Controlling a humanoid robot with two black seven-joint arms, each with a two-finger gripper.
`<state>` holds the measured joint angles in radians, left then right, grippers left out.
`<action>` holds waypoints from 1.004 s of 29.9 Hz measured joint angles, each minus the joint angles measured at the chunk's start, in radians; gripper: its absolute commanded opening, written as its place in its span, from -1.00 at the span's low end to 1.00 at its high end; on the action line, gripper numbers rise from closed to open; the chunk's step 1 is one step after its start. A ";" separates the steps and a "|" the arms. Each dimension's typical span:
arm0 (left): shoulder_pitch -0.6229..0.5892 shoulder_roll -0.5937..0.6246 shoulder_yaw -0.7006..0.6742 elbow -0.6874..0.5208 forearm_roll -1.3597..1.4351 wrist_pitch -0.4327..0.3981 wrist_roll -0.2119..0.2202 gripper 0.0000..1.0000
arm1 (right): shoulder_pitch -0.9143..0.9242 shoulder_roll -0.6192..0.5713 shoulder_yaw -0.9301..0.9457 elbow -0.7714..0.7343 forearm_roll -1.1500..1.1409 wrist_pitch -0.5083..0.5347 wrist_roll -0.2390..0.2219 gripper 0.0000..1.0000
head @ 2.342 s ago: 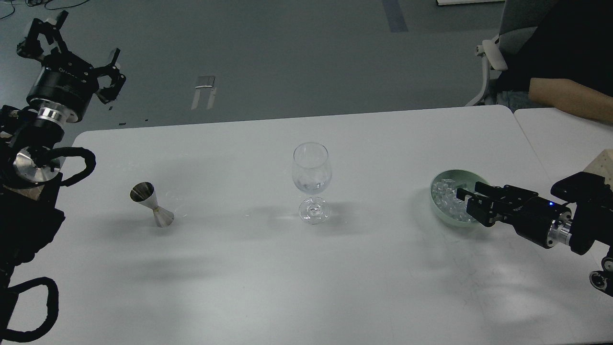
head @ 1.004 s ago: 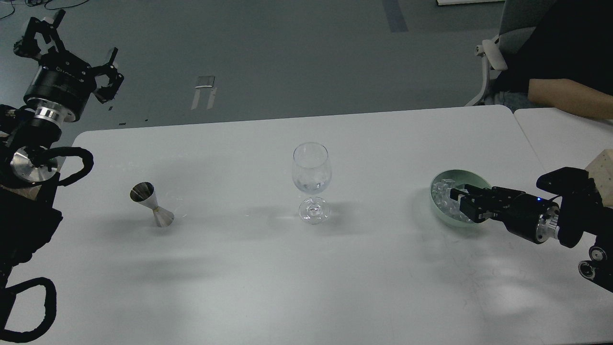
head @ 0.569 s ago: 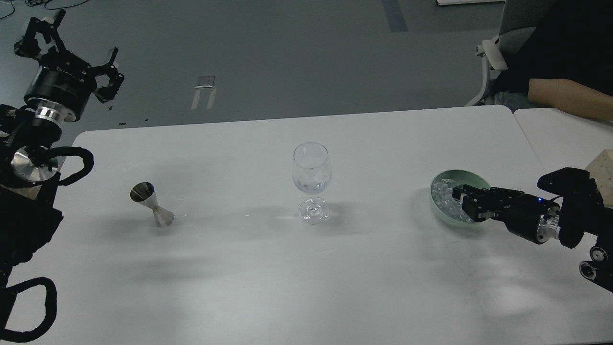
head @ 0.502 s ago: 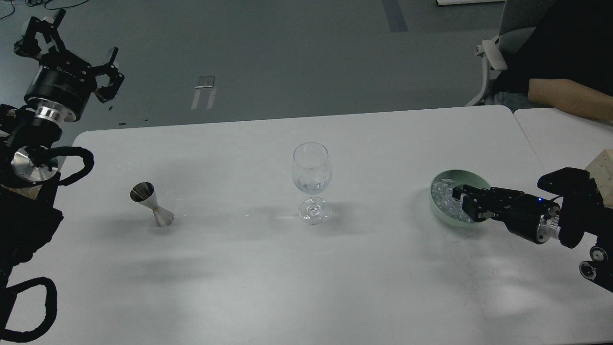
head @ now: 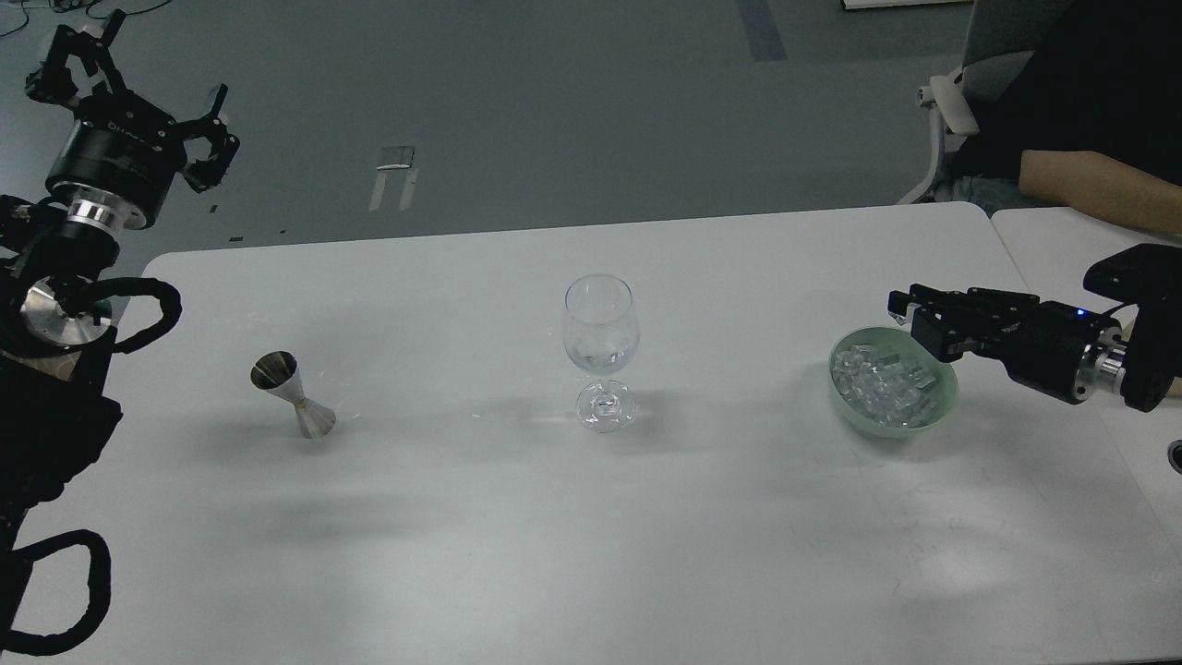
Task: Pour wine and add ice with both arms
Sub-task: 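Lift the ice with the right gripper and carry it over the glass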
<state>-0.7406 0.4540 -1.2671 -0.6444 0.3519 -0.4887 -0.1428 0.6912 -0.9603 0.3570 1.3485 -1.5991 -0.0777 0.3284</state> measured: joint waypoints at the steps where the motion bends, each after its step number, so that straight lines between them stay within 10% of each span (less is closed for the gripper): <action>1: 0.000 -0.001 0.000 0.000 0.001 0.000 0.000 0.96 | 0.026 -0.021 0.001 0.031 0.003 0.017 0.000 -0.84; 9: -0.002 -0.005 0.000 0.000 0.001 0.000 0.000 0.96 | 0.243 -0.058 -0.002 0.183 0.008 0.094 -0.013 -0.84; 30: -0.004 -0.006 0.000 -0.001 0.001 0.000 0.000 0.96 | 0.431 0.396 -0.015 0.109 -0.120 0.340 -0.101 -0.83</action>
<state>-0.7441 0.4477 -1.2672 -0.6458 0.3524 -0.4887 -0.1428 1.1217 -0.5643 0.3420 1.4572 -1.7195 0.2624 0.2272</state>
